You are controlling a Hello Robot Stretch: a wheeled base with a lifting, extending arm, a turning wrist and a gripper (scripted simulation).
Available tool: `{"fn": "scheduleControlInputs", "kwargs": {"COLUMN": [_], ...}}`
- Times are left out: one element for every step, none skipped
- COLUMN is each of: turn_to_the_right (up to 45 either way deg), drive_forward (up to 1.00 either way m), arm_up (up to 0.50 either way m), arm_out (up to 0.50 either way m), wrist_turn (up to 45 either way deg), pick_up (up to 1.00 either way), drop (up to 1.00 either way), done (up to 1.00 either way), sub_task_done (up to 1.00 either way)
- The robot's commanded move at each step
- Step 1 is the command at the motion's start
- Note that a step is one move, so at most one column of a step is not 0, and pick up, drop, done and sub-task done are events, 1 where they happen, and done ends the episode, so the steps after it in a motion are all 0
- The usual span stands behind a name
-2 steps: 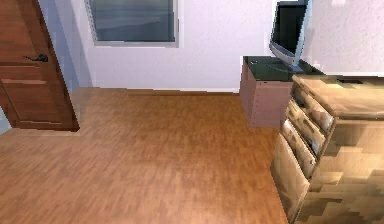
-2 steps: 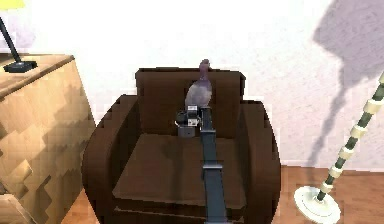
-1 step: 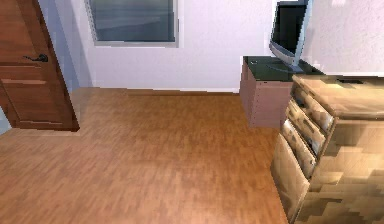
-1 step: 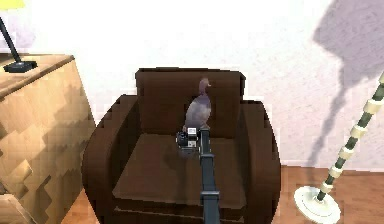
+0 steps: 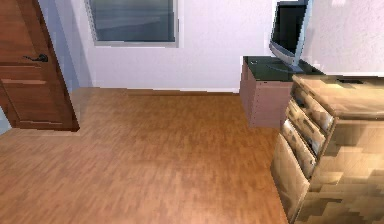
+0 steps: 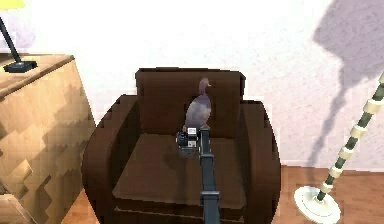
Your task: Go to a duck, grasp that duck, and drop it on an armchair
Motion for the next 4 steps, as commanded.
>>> {"fn": "scheduleControlInputs", "kwargs": {"turn_to_the_right": [0.0, 0.0, 0.0, 0.0], "drive_forward": [0.00, 0.00, 0.00, 0.00], "arm_up": [0.00, 0.10, 0.00, 0.00], "arm_out": [0.00, 0.00, -0.08, 0.00], "wrist_turn": [0.0, 0.0, 0.0, 0.0], "pick_up": [0.00, 0.00, 0.00, 0.00], "drop": [1.00, 0.00, 0.00, 0.00], "done": [0.00, 0.00, 0.00, 1.00], "sub_task_done": [0.00, 0.00, 0.00, 0.00]}}
